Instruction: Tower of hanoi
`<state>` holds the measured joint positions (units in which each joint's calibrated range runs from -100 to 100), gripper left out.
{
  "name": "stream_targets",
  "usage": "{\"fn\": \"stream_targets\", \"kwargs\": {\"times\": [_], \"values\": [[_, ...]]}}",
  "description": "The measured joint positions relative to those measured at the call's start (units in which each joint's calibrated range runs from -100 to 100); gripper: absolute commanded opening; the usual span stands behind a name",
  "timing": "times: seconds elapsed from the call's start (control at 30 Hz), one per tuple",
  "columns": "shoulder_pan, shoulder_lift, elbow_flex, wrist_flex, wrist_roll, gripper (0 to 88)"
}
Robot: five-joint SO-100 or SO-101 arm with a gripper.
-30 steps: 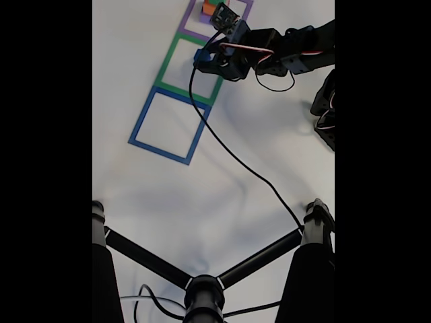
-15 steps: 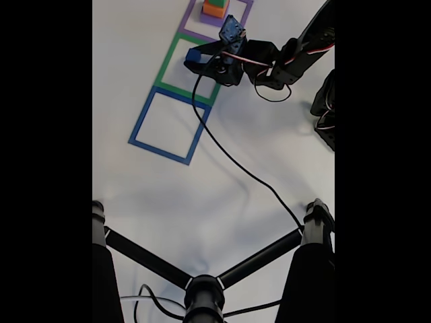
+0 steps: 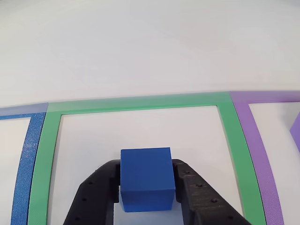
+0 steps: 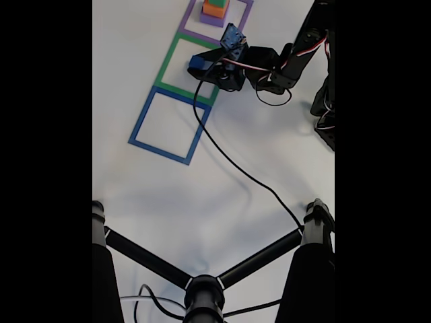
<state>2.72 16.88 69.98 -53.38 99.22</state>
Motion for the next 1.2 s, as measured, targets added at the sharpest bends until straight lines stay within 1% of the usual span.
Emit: {"fn": "stream_targets", "kwargs": {"times": [0.17, 0.3, 0.5, 0.6, 0.7, 0.83, 1.0, 1.1, 1.2], "values": [[0.0, 0.59, -0.43, 0.0, 0.0, 17.1], [0.0, 0.59, -0.43, 0.0, 0.0, 20.6], [0.0, -0.67, -0.43, -0.24, 0.0, 20.8], [0.0, -7.64, -0.43, 4.67, 0.0, 20.6], [0.0, -18.81, -0.43, 15.99, 0.0, 18.8], [0.49, -34.76, -2.49, 36.17, 0.0, 13.0], [4.57, -51.72, -10.32, 66.64, 0.59, 3.3], [7.87, -57.77, -18.24, 86.27, 0.59, 0.5], [11.27, -60.2, -27.96, 104.23, 0.78, 0.1]]}}
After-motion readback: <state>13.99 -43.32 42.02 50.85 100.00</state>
